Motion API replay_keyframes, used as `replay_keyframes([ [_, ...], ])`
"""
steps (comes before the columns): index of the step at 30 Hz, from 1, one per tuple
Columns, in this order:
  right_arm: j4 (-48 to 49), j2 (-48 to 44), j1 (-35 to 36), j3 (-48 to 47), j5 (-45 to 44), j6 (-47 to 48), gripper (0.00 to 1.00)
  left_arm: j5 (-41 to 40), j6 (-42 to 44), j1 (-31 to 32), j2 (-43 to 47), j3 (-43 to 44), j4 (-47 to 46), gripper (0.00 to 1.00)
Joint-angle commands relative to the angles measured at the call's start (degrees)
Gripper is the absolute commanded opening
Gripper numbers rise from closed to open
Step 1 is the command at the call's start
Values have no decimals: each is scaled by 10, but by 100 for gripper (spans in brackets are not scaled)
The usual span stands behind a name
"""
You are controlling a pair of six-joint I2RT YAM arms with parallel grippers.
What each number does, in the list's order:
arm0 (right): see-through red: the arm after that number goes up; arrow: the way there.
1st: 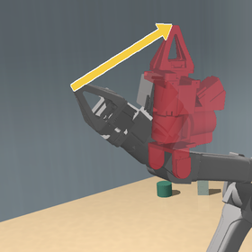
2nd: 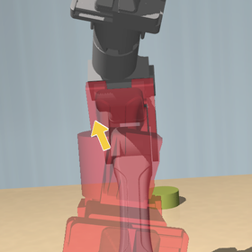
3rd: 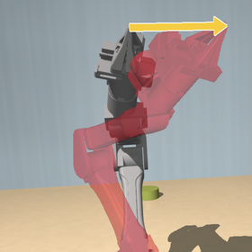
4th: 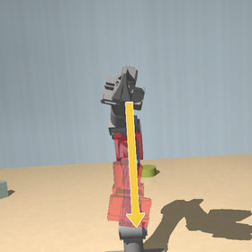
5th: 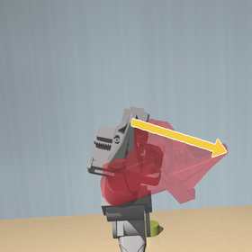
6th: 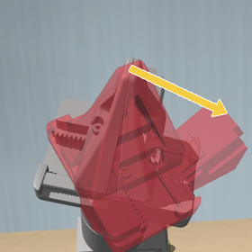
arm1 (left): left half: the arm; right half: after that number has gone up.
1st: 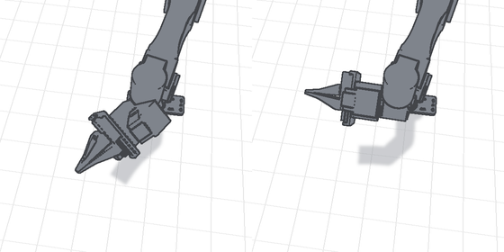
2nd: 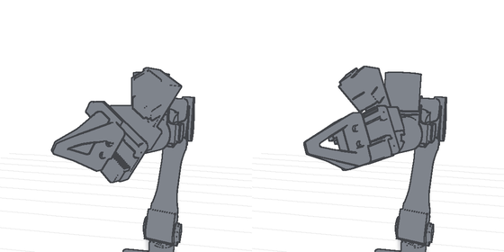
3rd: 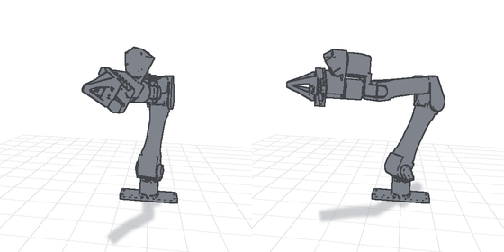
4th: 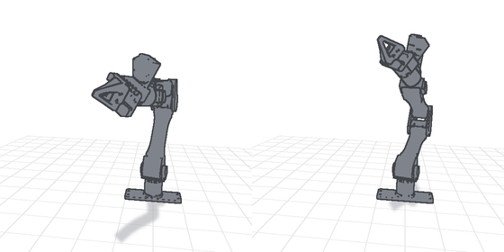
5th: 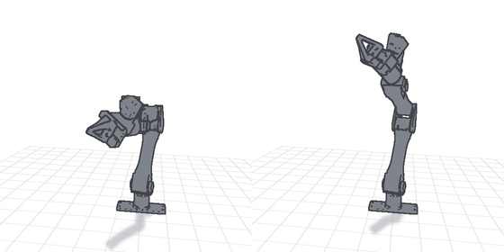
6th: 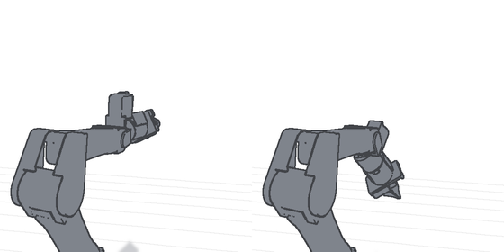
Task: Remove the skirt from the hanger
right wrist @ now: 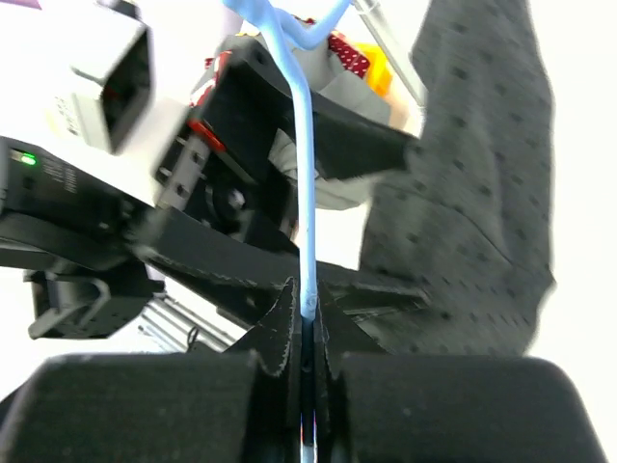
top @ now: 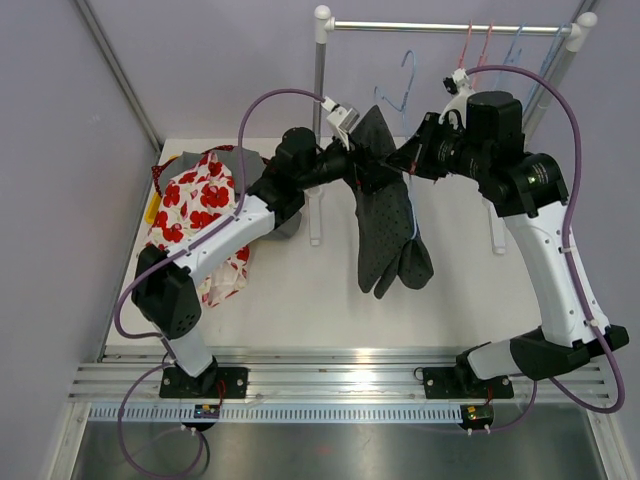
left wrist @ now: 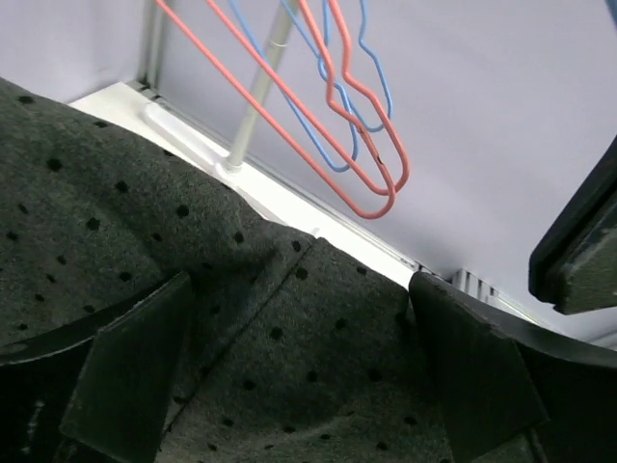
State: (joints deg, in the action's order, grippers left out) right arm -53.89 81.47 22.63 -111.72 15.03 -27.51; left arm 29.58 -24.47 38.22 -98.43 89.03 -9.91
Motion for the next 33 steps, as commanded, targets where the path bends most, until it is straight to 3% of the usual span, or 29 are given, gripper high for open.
replay_keyframes([
  [1,72,-32,5,-28,26,-15,0,-14,7,7,18,-24,-40,79],
  [4,73,-38,5,-24,22,-14,0,-28,10,6,29,-34,-35,44],
  [10,76,-43,5,-1,10,-8,0,-37,27,6,57,-15,8,28],
  [11,78,-44,5,2,7,-8,0,-37,29,6,61,-12,12,9],
  [12,79,-47,5,4,5,-6,0,-38,36,6,67,-13,16,1],
  [17,77,-47,5,0,-7,1,0,-64,44,6,108,-43,16,0],
  [23,82,-49,5,29,-39,16,0,-111,73,6,172,-22,93,0],
  [33,111,-60,5,91,-43,4,0,-135,80,6,170,120,169,0],
])
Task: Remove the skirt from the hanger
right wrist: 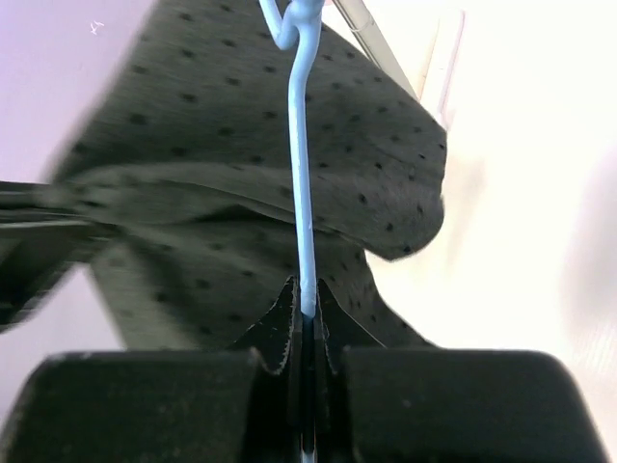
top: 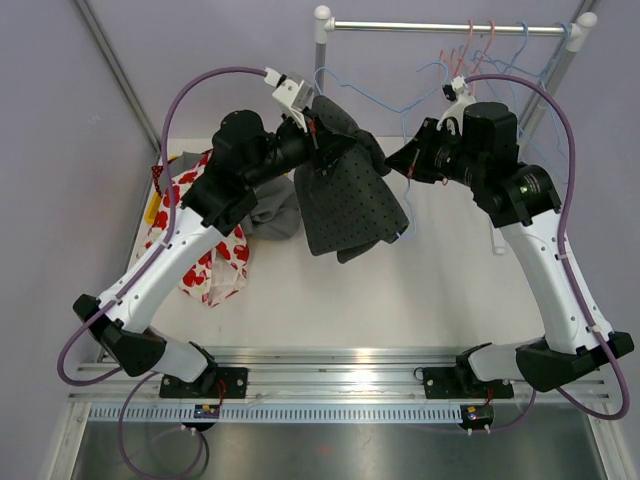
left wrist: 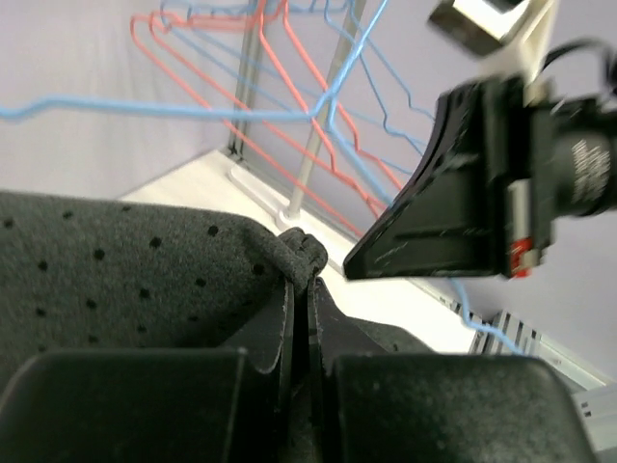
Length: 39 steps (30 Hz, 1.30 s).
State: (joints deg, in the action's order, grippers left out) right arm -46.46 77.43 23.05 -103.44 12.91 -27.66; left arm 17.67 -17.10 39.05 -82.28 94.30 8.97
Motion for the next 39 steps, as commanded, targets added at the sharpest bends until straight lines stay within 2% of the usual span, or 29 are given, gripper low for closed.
replay_keyframes([
  [1,37,-20,1,10,-25,6,0,-15,5,-2,4,80,-7,0],
  [5,29,-26,2,15,-37,13,0,-18,-8,-2,-3,116,3,0],
  [9,26,-27,2,22,-45,19,0,-54,8,-2,-12,208,40,0],
  [13,28,-28,1,27,-53,23,0,-112,43,-2,-38,321,134,0],
  [15,28,-27,1,28,-60,29,0,-128,66,-2,-27,333,149,0],
  [19,19,-20,1,13,-77,45,0,-221,114,-2,36,288,163,0],
  [24,-7,10,1,-58,-100,76,0,-360,196,-11,95,163,176,0],
  [27,-23,40,1,-122,-117,95,0,-353,190,-68,95,116,178,0],
  [29,-35,67,1,-176,-126,109,0,-318,168,-139,85,107,177,0],
  [32,-51,112,1,-245,-153,123,0,-291,131,-225,24,148,208,0],
  [35,-69,156,1,-300,-165,128,0,-291,126,-277,-90,266,239,0],
  [36,-67,163,1,-305,-165,126,0,-289,124,-288,-120,344,261,0],
  [39,-55,172,2,-298,-167,122,0,-310,115,-312,-241,460,306,0],
])
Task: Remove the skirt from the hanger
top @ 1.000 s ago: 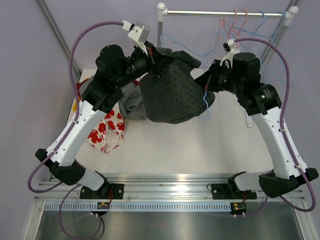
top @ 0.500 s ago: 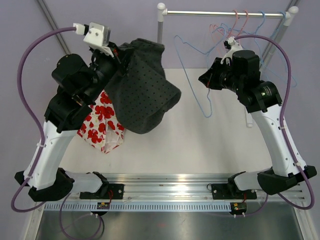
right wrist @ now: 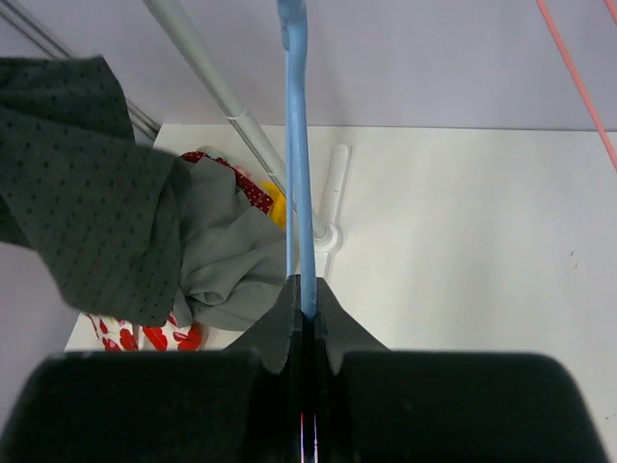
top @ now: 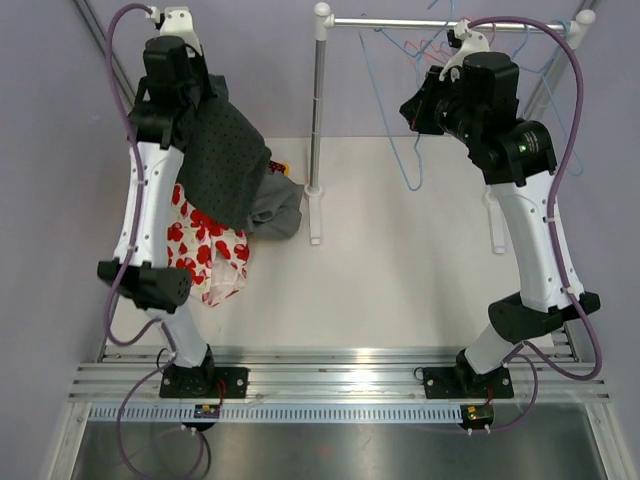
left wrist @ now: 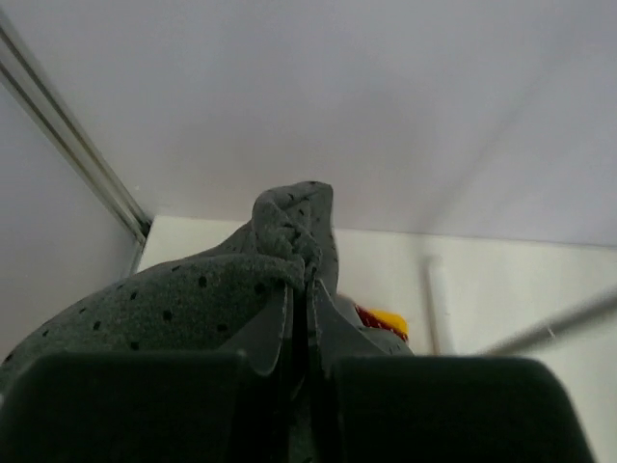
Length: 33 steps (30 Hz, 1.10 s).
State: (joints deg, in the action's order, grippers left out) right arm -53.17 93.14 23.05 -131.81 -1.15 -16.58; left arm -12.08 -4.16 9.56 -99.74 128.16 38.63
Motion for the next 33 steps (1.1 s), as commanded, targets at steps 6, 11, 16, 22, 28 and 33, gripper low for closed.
replay_keyframes([
  [6,24,35,2,-14,-36,16,0,-80,-36,-22,-92,-59,-65,0],
  [11,15,64,1,-50,-34,19,0,-66,-113,-41,-140,-143,-38,18],
  [16,6,94,2,-94,-40,28,0,-25,-153,-60,-187,-135,7,99],
  [22,18,147,1,-137,-77,44,0,-15,-174,-59,-52,-284,-40,99],
  [28,24,214,-6,-176,-112,48,0,-43,-161,-22,144,-436,-73,99],
  [33,26,219,-13,-152,-117,34,0,-66,-146,0,289,-550,-113,99],
])
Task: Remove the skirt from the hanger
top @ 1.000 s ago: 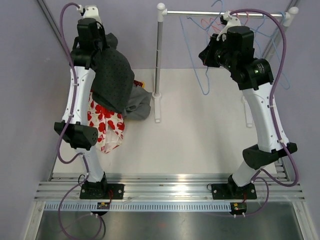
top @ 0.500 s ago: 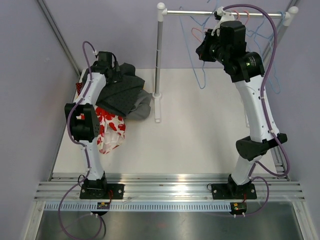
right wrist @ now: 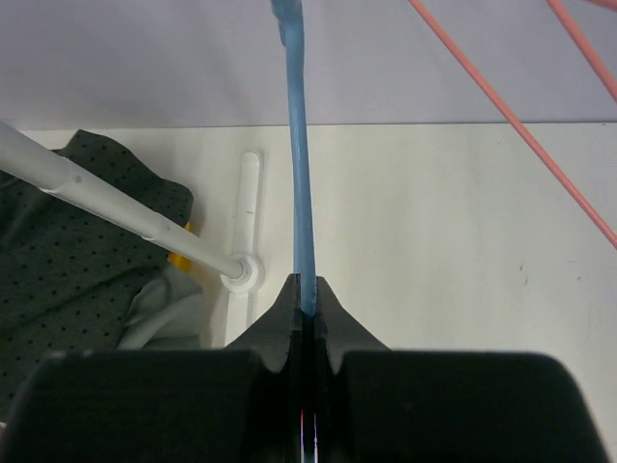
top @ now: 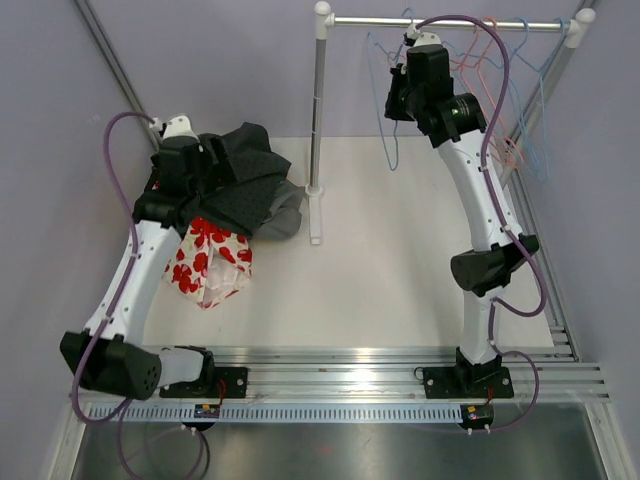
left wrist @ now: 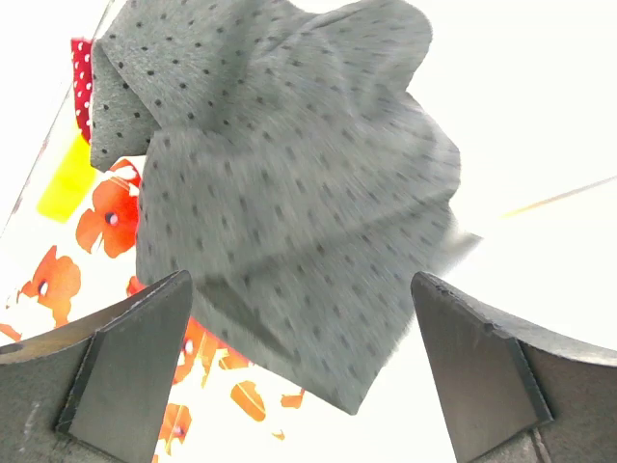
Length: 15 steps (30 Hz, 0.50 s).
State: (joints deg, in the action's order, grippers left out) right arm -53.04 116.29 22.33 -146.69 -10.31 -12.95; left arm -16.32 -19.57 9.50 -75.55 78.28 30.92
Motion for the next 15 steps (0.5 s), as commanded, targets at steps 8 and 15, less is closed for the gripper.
replay_keyframes([
  [8,100,-150,-6,194,-22,-12,55,12,6,13,206,-110,17,99],
  [15,221,-393,-5,466,86,-14,100,30,16,13,308,-143,96,99],
])
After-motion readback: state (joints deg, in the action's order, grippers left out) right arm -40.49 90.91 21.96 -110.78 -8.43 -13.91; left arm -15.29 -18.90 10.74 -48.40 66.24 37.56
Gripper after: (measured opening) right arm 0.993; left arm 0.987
